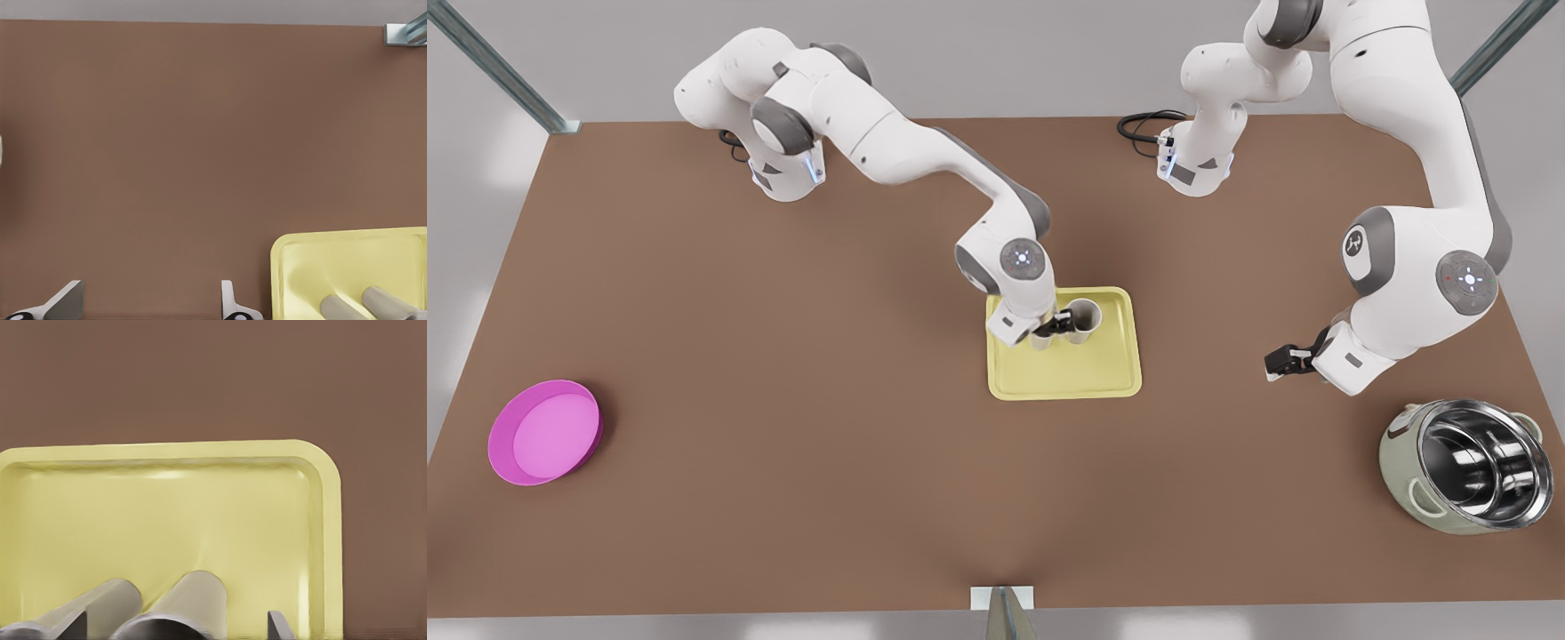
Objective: Use the left arm to pick up the white IKEA cup from the tray and place it on the middle-left position; use the right arm to pick up the white IKEA cup from the tray and place it on the middle-right position
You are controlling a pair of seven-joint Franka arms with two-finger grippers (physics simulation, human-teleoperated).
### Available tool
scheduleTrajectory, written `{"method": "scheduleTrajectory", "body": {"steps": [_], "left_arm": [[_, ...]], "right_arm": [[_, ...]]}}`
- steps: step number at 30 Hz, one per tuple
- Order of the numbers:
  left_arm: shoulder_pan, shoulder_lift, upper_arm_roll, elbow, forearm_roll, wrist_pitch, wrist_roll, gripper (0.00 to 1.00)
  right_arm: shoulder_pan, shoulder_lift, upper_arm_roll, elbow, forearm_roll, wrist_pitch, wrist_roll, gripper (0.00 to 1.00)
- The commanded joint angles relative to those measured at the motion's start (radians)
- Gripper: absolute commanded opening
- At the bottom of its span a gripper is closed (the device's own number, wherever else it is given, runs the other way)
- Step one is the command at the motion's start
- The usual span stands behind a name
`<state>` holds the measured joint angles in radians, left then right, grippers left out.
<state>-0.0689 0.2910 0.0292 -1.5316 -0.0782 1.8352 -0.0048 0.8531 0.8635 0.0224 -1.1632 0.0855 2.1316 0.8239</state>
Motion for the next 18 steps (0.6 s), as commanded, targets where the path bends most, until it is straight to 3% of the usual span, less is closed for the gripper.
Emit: {"method": "scheduleTrajectory", "body": {"steps": [1,11,15,16,18], "left_arm": [[0.000,-0.001,0.000,-0.004,0.002,-0.001,-0.021,1.00],[0.000,-0.003,0.000,-0.010,0.002,0.001,-0.024,1.00],[-0.112,-0.001,-0.002,-0.045,0.044,0.045,-0.165,1.00],[-0.164,0.004,-0.002,-0.048,0.045,0.064,-0.231,1.00],[-0.190,0.020,-0.002,-0.052,0.044,0.081,-0.250,1.00]], "right_arm": [[0.001,-0.015,0.001,-0.016,0.000,-0.019,0.178,1.00],[0.011,-0.046,-0.002,-0.139,-0.023,-0.016,0.161,1.00],[0.012,-0.044,-0.002,-0.151,-0.024,-0.001,0.159,0.99],[0.014,-0.040,-0.002,-0.151,-0.023,0.031,0.159,0.95],[0.012,-0.038,-0.002,-0.151,-0.023,0.042,0.159,0.71]]}}
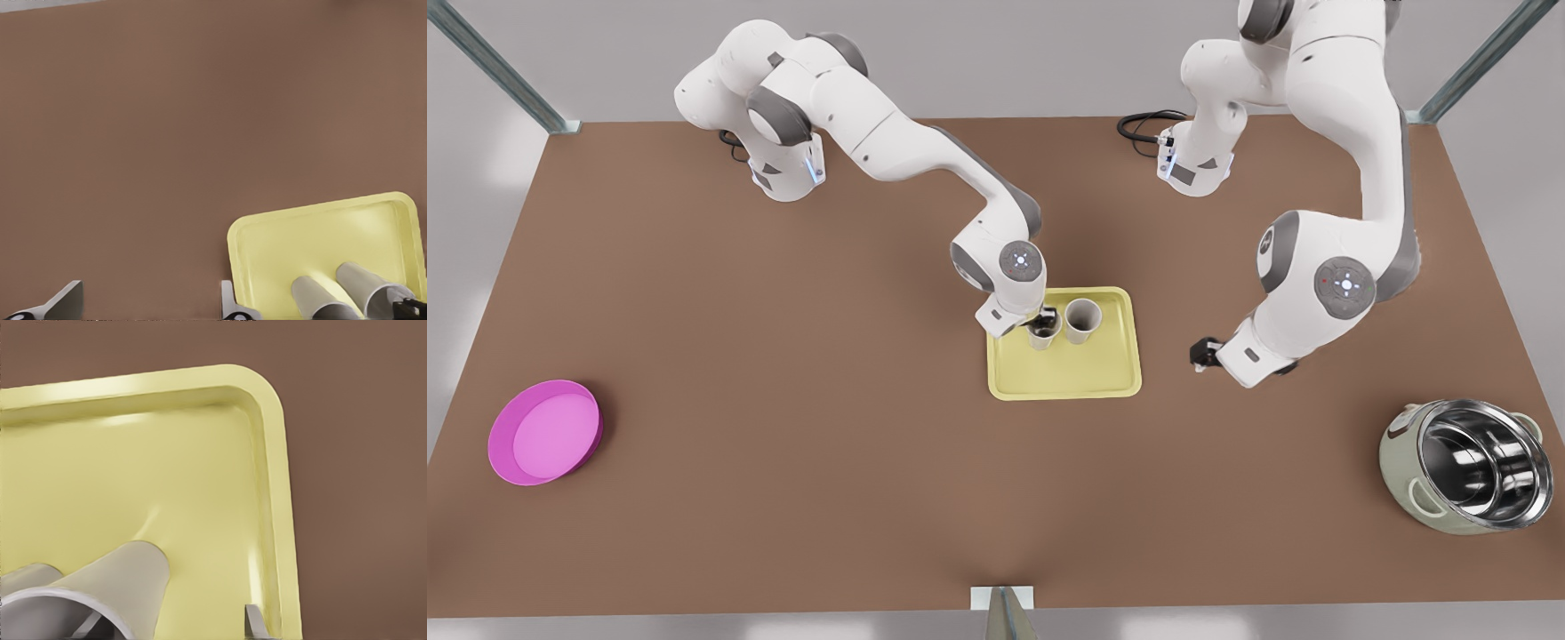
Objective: Use the left arm to pick up the white IKEA cup from the tray and place it on the middle-left position; use the right arm to pick up the white IKEA cup from the tray and place it on the middle-right position
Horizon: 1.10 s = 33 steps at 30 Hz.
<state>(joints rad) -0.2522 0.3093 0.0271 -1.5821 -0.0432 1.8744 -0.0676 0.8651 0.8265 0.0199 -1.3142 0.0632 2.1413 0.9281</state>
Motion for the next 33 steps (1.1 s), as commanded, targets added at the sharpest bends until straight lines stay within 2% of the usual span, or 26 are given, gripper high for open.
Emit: {"method": "scheduleTrajectory", "body": {"steps": [1,2,4,5,10,14,23,26,30,33], "left_arm": [[-0.009,0.011,0.001,-0.004,0.009,0.048,-0.187,1.00],[-0.019,0.016,-0.001,-0.029,0.009,0.087,-0.199,1.00],[-0.032,-0.030,-0.004,-0.217,0.000,0.268,-0.236,1.00],[-0.032,-0.065,-0.006,-0.286,0.000,0.319,-0.236,1.00],[-0.038,-0.053,-0.007,-0.283,-0.006,0.327,-0.238,1.00],[-0.061,-0.035,-0.007,-0.277,-0.007,0.358,-0.273,1.00],[-0.094,-0.032,-0.007,-0.288,-0.007,0.368,-0.314,1.00],[-0.099,-0.186,-0.038,-0.469,-0.007,0.355,-0.316,1.00],[-0.136,-0.202,-0.072,-0.527,-0.007,0.356,-0.391,1.00],[-0.136,-0.176,-0.072,-0.530,-0.009,0.373,-0.391,1.00]], "right_arm": [[0.000,0.000,0.000,0.003,-0.002,0.034,0.055,0.65],[0.000,0.000,0.000,0.003,-0.003,0.034,0.055,0.58],[0.000,0.006,0.000,0.004,-0.003,0.034,0.055,0.44],[0.000,0.008,0.000,0.004,-0.003,0.034,0.055,0.44],[0.005,0.020,0.003,0.010,-0.002,0.065,0.057,0.43],[0.011,0.020,0.003,0.010,-0.002,0.065,0.057,0.33],[0.017,0.011,0.003,0.012,-0.010,0.069,0.058,0.26],[0.015,-0.001,-0.005,0.012,-0.008,0.068,0.057,0.26],[-0.002,-0.041,-0.014,0.000,-0.006,0.058,0.028,0.25],[-0.023,-0.122,-0.021,-0.097,-0.013,0.060,-0.052,0.22]]}}
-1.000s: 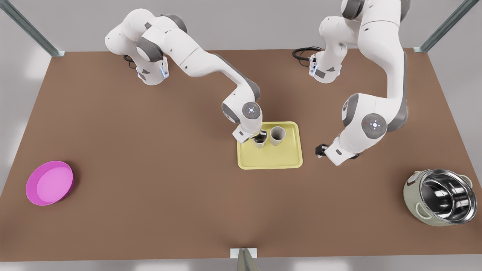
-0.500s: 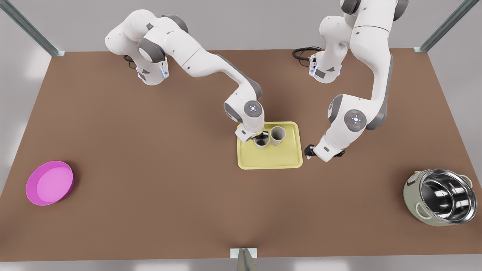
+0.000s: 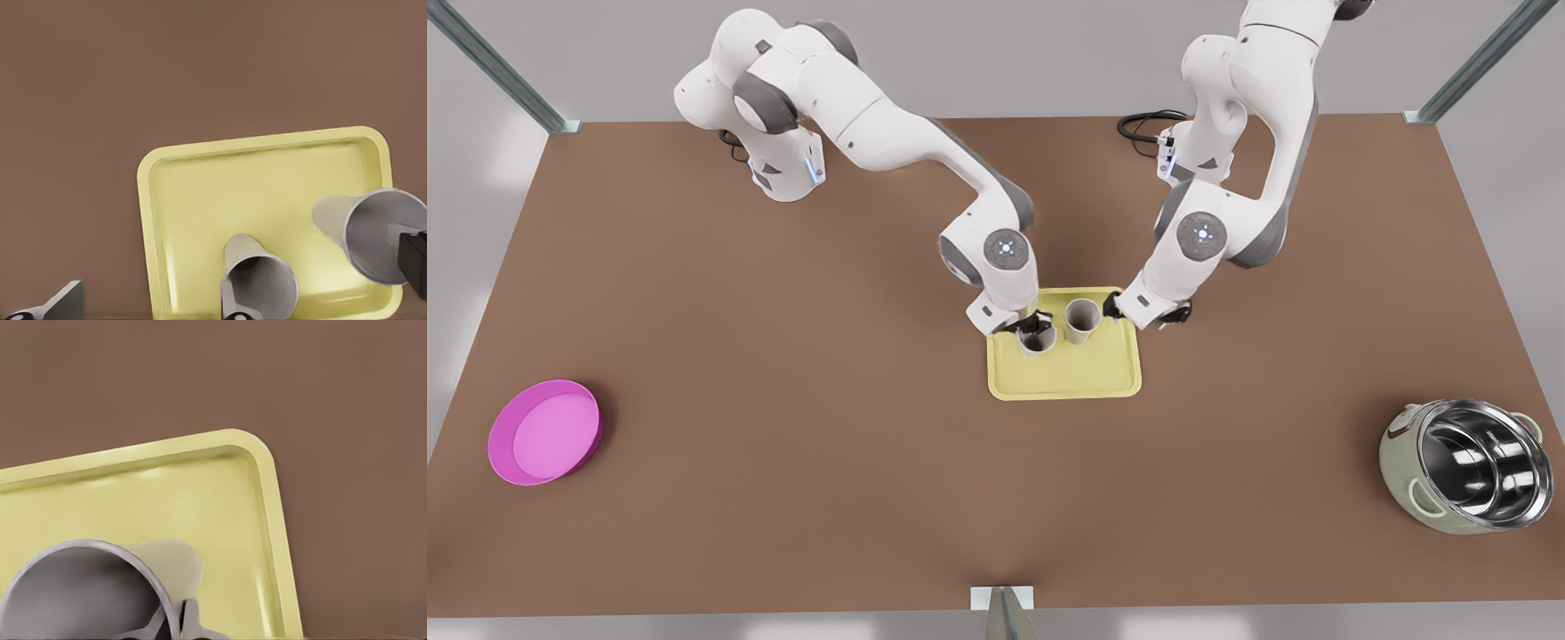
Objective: Use the left arm to pick up the white IKEA cup from the tray and place it on the middle-left position; use the right arm to pick up the white IKEA cup from the tray and place it on the middle-right position
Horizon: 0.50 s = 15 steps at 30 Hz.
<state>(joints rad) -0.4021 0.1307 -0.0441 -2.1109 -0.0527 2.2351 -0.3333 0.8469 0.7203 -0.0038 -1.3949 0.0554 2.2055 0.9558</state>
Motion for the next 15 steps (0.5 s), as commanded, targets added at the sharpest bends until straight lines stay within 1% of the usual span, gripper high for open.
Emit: {"method": "scheduleTrajectory", "body": {"steps": [1,5,6,9,10,13,14,15], "left_arm": [[0.011,0.023,0.000,-0.001,0.001,0.032,-0.125,1.00],[-0.044,0.029,-0.002,-0.014,-0.038,0.081,-0.167,1.00],[-0.058,0.037,-0.002,-0.014,-0.038,0.086,-0.181,1.00],[-0.095,0.080,-0.002,-0.015,-0.038,0.147,-0.231,1.00],[-0.103,0.090,-0.002,-0.015,-0.038,0.153,-0.236,1.00],[-0.122,0.115,0.000,-0.058,-0.038,0.232,-0.259,1.00],[-0.122,0.106,0.000,-0.107,-0.035,0.282,-0.248,1.00],[-0.121,0.099,0.001,-0.118,-0.032,0.288,-0.248,1.00]], "right_arm": [[-0.009,-0.053,-0.015,-0.070,-0.020,0.003,-0.112,0.23],[-0.065,-0.150,-0.033,-0.219,-0.020,0.010,-0.236,0.23],[-0.083,-0.188,-0.033,-0.309,-0.020,0.106,-0.242,0.23],[-0.127,-0.266,-0.033,-0.450,-0.019,0.163,-0.336,0.23],[-0.141,-0.275,-0.033,-0.503,-0.016,0.223,-0.338,0.23],[-0.147,-0.288,-0.033,-0.529,-0.011,0.234,-0.350,0.26],[-0.147,-0.286,-0.033,-0.532,-0.011,0.234,-0.350,0.28],[-0.147,-0.286,-0.033,-0.535,-0.011,0.234,-0.348,0.46]]}}
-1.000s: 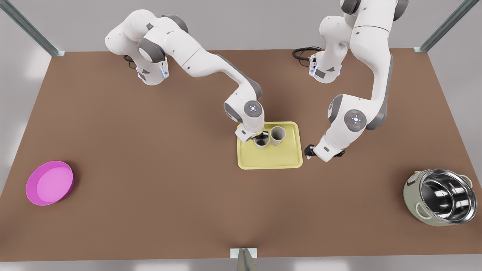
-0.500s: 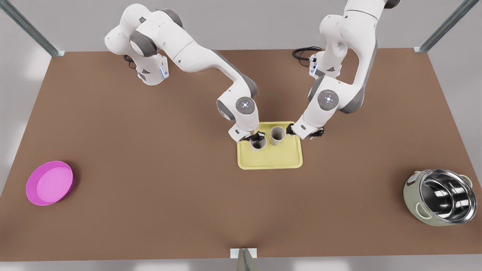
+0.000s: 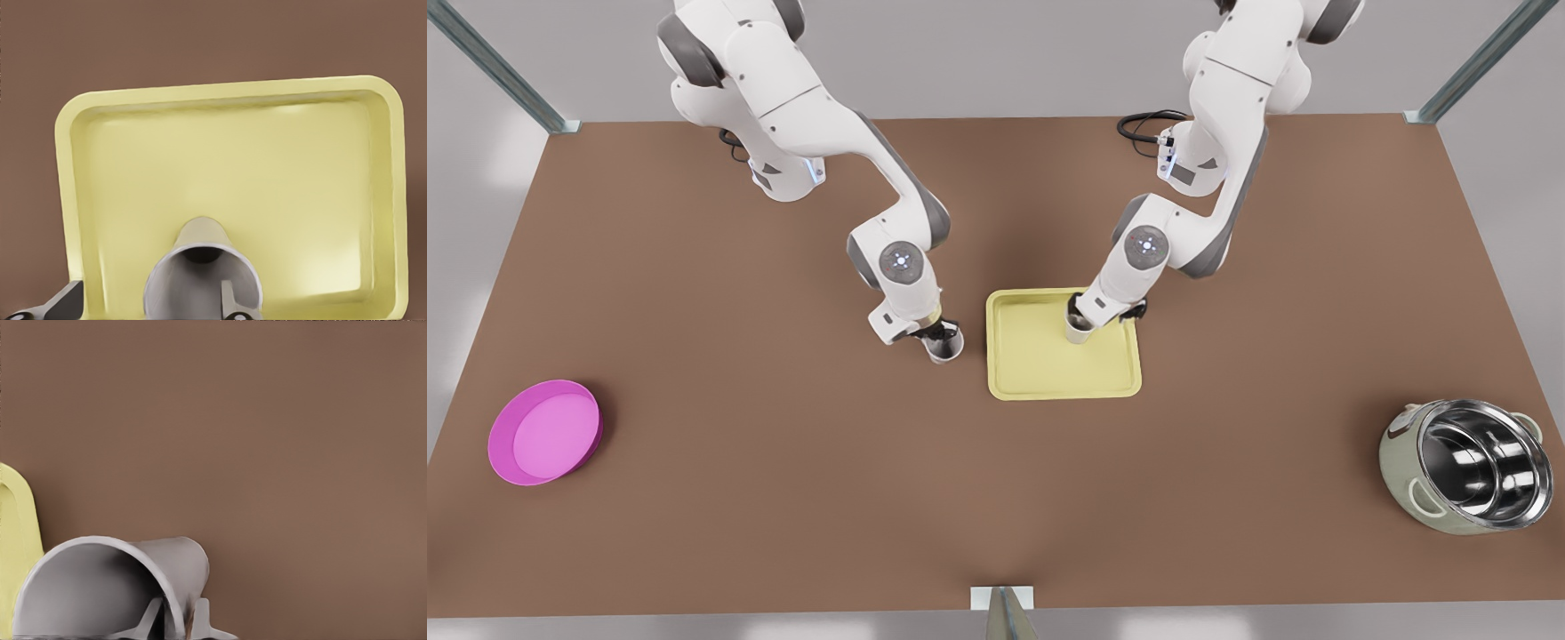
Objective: Use the left arm to pick up the white IKEA cup from the tray and place it on the middle-left position; use the right arm to pick up the white IKEA cup from the tray and place it on the middle-right position
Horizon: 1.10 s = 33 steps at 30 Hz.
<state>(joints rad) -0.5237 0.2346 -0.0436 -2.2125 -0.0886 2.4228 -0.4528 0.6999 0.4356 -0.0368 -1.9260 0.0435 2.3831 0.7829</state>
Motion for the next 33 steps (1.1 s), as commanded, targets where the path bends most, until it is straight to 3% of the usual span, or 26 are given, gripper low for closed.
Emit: {"method": "scheduleTrajectory", "body": {"steps": [1,2,4,10,12,13,15,18,20,21,26,28,32,33], "left_arm": [[0.001,-0.003,0.001,-0.021,0.006,0.101,-0.129,1.00],[0.001,-0.001,0.001,-0.023,0.006,0.102,-0.129,1.00],[0.001,0.002,0.001,-0.027,0.007,0.102,-0.129,1.00],[-0.001,0.046,0.001,-0.032,0.007,0.150,-0.132,1.00],[-0.002,0.061,-0.001,-0.032,0.007,0.177,-0.133,1.00],[-0.002,0.058,-0.001,-0.030,0.007,0.177,-0.139,0.94],[-0.002,0.058,-0.001,-0.030,0.007,0.180,-0.139,0.57],[-0.002,0.055,-0.001,-0.029,0.007,0.180,-0.138,0.32],[-0.002,0.055,-0.001,-0.027,0.007,0.180,-0.138,0.23],[-0.002,0.055,-0.001,-0.027,0.007,0.180,-0.138,0.20],[0.002,0.006,0.007,-0.023,0.007,0.154,-0.133,0.17],[0.014,-0.026,0.050,0.005,0.007,0.096,-0.096,0.17],[0.014,-0.038,0.395,0.014,0.004,0.056,0.314,0.17],[0.022,-0.028,0.438,0.017,-0.005,0.081,0.385,0.17]], "right_arm": [[0.000,-0.001,0.000,-0.004,0.002,0.056,-0.175,0.77],[0.000,-0.001,0.000,-0.004,0.001,0.056,-0.175,0.91],[0.000,0.002,0.000,-0.004,0.001,0.056,-0.175,1.00],[-0.006,-0.005,-0.001,0.001,0.003,0.050,-0.175,1.00],[-0.086,-0.051,-0.002,0.015,0.001,0.042,-0.218,1.00],[-0.123,-0.095,-0.002,0.021,0.001,0.008,-0.237,1.00],[-0.289,-0.152,0.003,0.160,-0.005,-0.206,-0.387,1.00],[-0.529,-0.267,0.028,0.271,-0.011,-0.467,-0.675,1.00],[-0.621,-0.305,0.052,0.346,-0.068,-0.669,-0.728,1.00],[-0.703,-0.350,0.114,0.338,-0.070,-0.755,-0.763,1.00],[-0.703,-0.354,0.110,0.306,-0.054,-0.690,-0.855,1.00],[-0.706,-0.348,0.110,0.303,-0.054,-0.688,-0.858,1.00],[-0.706,-0.347,0.110,0.279,-0.054,-0.651,-0.867,1.00],[-0.706,-0.344,0.110,0.279,-0.054,-0.641,-0.867,1.00]]}}
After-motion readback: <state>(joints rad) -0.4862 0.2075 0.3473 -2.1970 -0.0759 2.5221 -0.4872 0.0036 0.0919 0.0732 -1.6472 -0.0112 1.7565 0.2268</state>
